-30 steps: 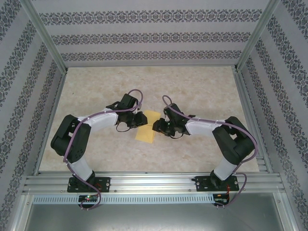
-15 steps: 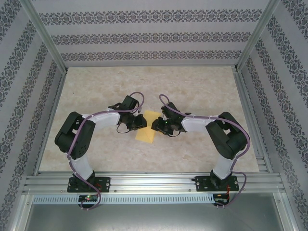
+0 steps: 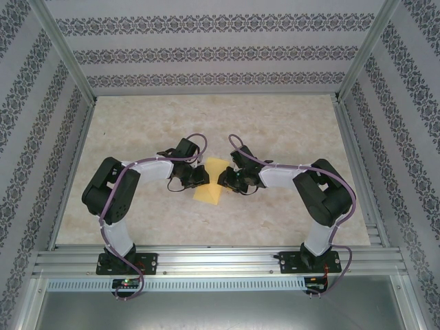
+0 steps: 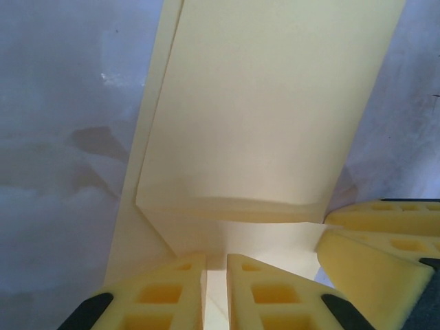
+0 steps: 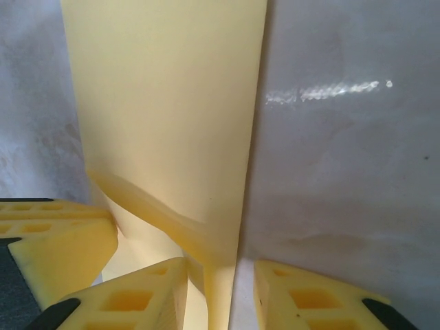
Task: Fold a paper plane with a square sheet of paper (pick it up from the middle)
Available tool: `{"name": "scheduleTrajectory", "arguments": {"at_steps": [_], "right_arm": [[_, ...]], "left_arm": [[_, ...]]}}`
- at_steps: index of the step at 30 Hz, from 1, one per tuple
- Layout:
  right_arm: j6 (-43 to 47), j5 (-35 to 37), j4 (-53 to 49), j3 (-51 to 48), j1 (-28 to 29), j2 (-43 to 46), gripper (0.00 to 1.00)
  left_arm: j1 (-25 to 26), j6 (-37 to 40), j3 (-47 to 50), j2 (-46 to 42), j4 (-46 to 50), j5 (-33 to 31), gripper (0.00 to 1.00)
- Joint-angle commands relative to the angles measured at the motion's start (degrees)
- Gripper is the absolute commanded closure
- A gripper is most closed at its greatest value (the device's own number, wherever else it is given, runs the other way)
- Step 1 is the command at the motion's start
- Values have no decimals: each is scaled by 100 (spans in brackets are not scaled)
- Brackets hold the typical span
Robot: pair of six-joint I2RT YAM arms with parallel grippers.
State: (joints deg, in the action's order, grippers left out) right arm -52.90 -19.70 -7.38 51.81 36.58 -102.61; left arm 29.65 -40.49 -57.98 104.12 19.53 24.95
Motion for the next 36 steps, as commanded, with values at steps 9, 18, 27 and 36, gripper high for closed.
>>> {"name": "scheduleTrajectory", "arguments": {"at_steps": [9,18,27,36], "right_arm": [[-80,-73,689,172,88,-251,66],[-3,36,481,261,116,-187,67],[-108,-159,945,154,102,-274,71],[-133,-115,1043,13,92,-136,70]], "left_arm": [[-44,180,32,133,130,-109,85],[-47,173,14,170,148,-98,85],[-47,147,-6,186,139,-83,85],[-44,141,-49,214,148,-54,85]]}}
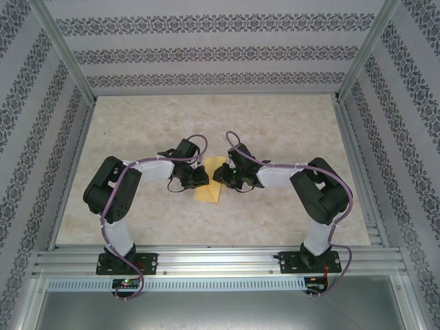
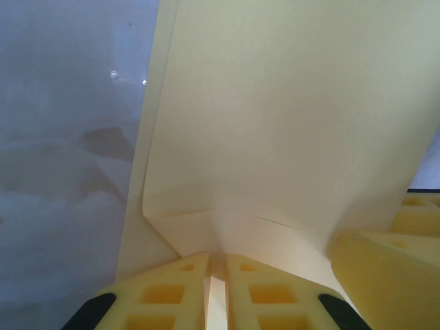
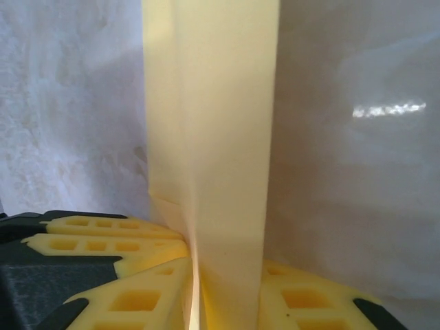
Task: Fold a paper plane with a square sheet of paper (pick it up from the middle)
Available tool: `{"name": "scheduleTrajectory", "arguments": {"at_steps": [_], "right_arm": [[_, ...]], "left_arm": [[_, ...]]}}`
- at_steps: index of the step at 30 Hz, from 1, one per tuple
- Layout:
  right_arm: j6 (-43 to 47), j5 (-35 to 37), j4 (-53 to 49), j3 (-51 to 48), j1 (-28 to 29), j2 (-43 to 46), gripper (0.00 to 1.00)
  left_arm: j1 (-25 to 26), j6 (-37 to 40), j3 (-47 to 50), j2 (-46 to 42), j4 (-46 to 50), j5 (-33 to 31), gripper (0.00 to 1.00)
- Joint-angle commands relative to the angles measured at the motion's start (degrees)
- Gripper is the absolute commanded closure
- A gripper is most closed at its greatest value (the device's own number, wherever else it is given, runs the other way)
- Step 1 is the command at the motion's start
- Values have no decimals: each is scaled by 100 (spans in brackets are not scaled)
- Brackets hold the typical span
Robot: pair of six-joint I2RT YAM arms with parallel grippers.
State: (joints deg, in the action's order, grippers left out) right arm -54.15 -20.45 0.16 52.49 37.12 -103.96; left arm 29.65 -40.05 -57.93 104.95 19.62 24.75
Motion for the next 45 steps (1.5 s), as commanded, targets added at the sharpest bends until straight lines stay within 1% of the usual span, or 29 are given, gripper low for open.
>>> {"name": "scheduleTrajectory", "arguments": {"at_steps": [1,3,7,13,17,19,23,25,27,29,30,31,33,36,37,40,42,43,45], "right_arm": [[-22,-30,282,-78,32,14,69],[-30,14,300,-126,36,43,67],[49,-133,378,-109,71,-23,67],[73,-220,607,-206,102,-81,75],[155,-218,587,-207,85,-13,86],[241,-207,469,-170,78,96,88],[457,-79,12,-50,65,372,96],[612,24,-347,36,51,571,100],[801,247,-867,146,52,838,100],[1083,572,-1653,379,55,1161,100],[1274,849,-2131,559,53,1336,100],[1467,1204,-2806,776,67,1501,100],[1776,1917,-3834,1175,104,1798,100],[2055,2966,-5132,1692,172,2243,100],[2067,3383,-5586,1892,217,2340,100],[2003,4601,-6934,2540,396,2344,100],[1790,5264,-7873,2998,554,2136,100],[1685,5507,-8264,3218,659,2005,100],[1574,5730,-8774,3528,853,1701,100]], "left_arm": [[-46,102,-56,123,148,-46,85],[-42,105,-63,106,157,-49,85],[-42,75,-70,85,156,-49,85],[-47,-29,-74,-24,75,68,85],[-45,-124,-58,-287,16,102,84],[-46,-158,-45,-481,21,76,83],[-54,-173,-24,-878,116,-74,81],[-51,-189,22,-1172,155,-200,80],[-53,-186,91,-1530,232,-409,79],[-55,-143,173,-1955,354,-736,77],[-54,-114,223,-2195,441,-949,74],[-62,-83,283,-2437,516,-1155,72],[-75,-45,425,-2899,640,-1549,68],[-134,-63,711,-3525,731,-2034,60],[-163,-96,811,-3703,752,-2163,58],[-251,-171,1086,-4132,762,-2430,57],[-299,-270,1227,-4330,793,-2589,52],[-333,-301,1295,-4407,805,-2646,52],[-379,-370,1370,-4502,866,-2735,52]]}}
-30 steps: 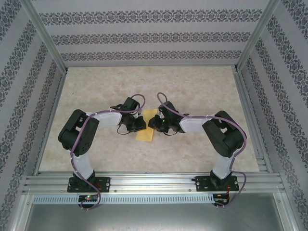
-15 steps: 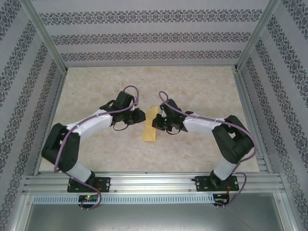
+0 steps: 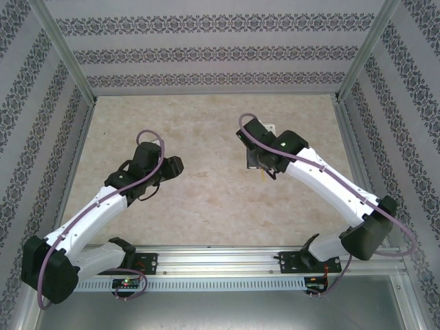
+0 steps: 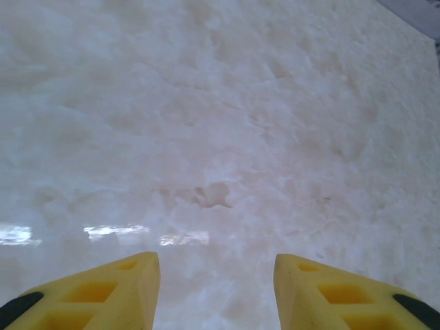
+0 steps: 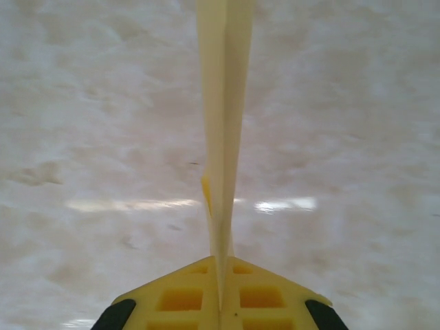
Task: Fold a paper plane with a square sheet of paper (pick it up from the middle)
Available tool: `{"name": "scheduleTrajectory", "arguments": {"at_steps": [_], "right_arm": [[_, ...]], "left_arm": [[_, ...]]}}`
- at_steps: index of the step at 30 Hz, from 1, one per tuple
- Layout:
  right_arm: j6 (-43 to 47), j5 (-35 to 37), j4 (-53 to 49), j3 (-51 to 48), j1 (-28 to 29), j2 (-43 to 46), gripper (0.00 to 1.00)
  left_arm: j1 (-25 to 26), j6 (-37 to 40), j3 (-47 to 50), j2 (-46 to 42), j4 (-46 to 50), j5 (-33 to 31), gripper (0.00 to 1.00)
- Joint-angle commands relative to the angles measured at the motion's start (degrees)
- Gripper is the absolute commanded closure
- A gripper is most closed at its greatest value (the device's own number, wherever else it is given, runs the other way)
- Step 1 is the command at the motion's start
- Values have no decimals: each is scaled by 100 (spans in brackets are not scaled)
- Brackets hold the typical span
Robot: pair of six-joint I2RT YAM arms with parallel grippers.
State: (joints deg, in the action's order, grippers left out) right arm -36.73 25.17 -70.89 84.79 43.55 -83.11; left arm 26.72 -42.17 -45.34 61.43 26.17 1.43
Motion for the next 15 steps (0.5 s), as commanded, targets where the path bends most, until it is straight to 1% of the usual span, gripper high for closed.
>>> {"name": "scheduleTrajectory", "arguments": {"at_steps": [1,4,8,10,12,15], "right_arm": [[-223,1185,-1837,422,298,-589,100],[-309,1025,-2009,667,558,-1243,99],[-337,628,-1904,997,839,-2281,91],[-269,261,-1722,1269,960,-2831,91],[-342,141,-1568,1542,1077,-3259,90],[-345,-527,-1037,1838,1132,-3764,89]], "left_arm": [[-110,-196,125,-188,256,-459,51],[-148,-268,151,-301,359,-594,50],[-204,-299,207,-467,449,-664,50],[-234,-313,230,-508,496,-646,50],[-253,-294,233,-534,561,-620,50],[-281,-308,263,-617,667,-644,50]]}}
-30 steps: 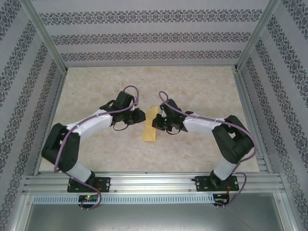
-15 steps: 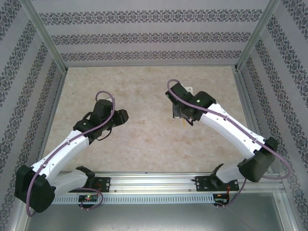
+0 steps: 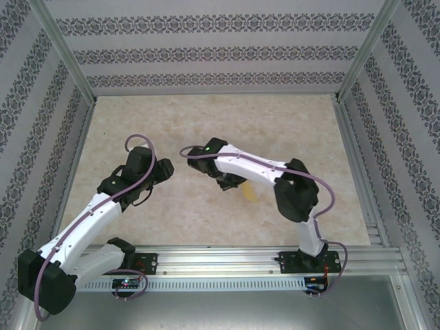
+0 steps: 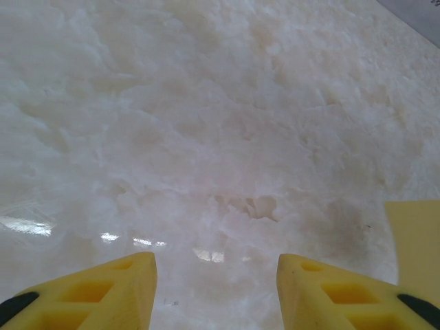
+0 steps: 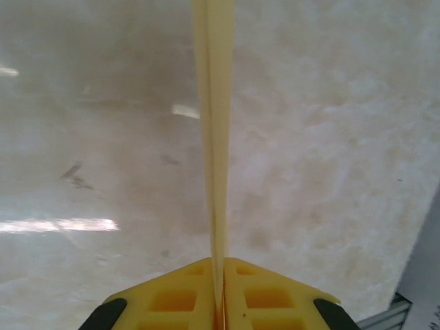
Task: Fold a paper plane with a square sheet of paper (pick it up from the middle)
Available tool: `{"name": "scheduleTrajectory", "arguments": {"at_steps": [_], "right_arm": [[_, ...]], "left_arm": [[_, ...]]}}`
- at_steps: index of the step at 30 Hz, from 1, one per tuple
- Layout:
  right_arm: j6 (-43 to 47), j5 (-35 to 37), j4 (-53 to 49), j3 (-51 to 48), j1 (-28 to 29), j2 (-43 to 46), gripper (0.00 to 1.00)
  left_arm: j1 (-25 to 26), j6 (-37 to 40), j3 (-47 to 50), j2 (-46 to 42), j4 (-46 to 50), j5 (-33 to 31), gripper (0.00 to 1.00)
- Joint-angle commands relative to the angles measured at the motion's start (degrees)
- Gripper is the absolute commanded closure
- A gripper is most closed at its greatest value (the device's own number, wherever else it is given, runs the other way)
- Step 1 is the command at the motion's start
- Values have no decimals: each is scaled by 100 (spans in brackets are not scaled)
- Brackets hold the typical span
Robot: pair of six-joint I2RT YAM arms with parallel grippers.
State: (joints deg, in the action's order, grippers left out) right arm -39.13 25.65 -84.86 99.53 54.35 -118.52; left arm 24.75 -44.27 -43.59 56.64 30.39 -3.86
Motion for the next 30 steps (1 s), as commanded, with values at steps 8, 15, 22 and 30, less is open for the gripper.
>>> {"name": "scheduleTrajectory", "arguments": {"at_steps": [8,15,22,30], "right_arm": [[-205,-1648,1117,1147,293,-1137,76],[-302,-3116,3244,64,207,-376,57],[-604,-3273,5216,-2071,-314,1615,44],[-1130,-2785,6329,-4536,-900,3294,52]], "left_arm": [[-136,-86,117,-419,431,-199,49],[-171,-83,53,-418,464,-149,48],[-180,174,141,-17,-177,1064,46],[324,489,-190,1717,-961,2816,59]]}}
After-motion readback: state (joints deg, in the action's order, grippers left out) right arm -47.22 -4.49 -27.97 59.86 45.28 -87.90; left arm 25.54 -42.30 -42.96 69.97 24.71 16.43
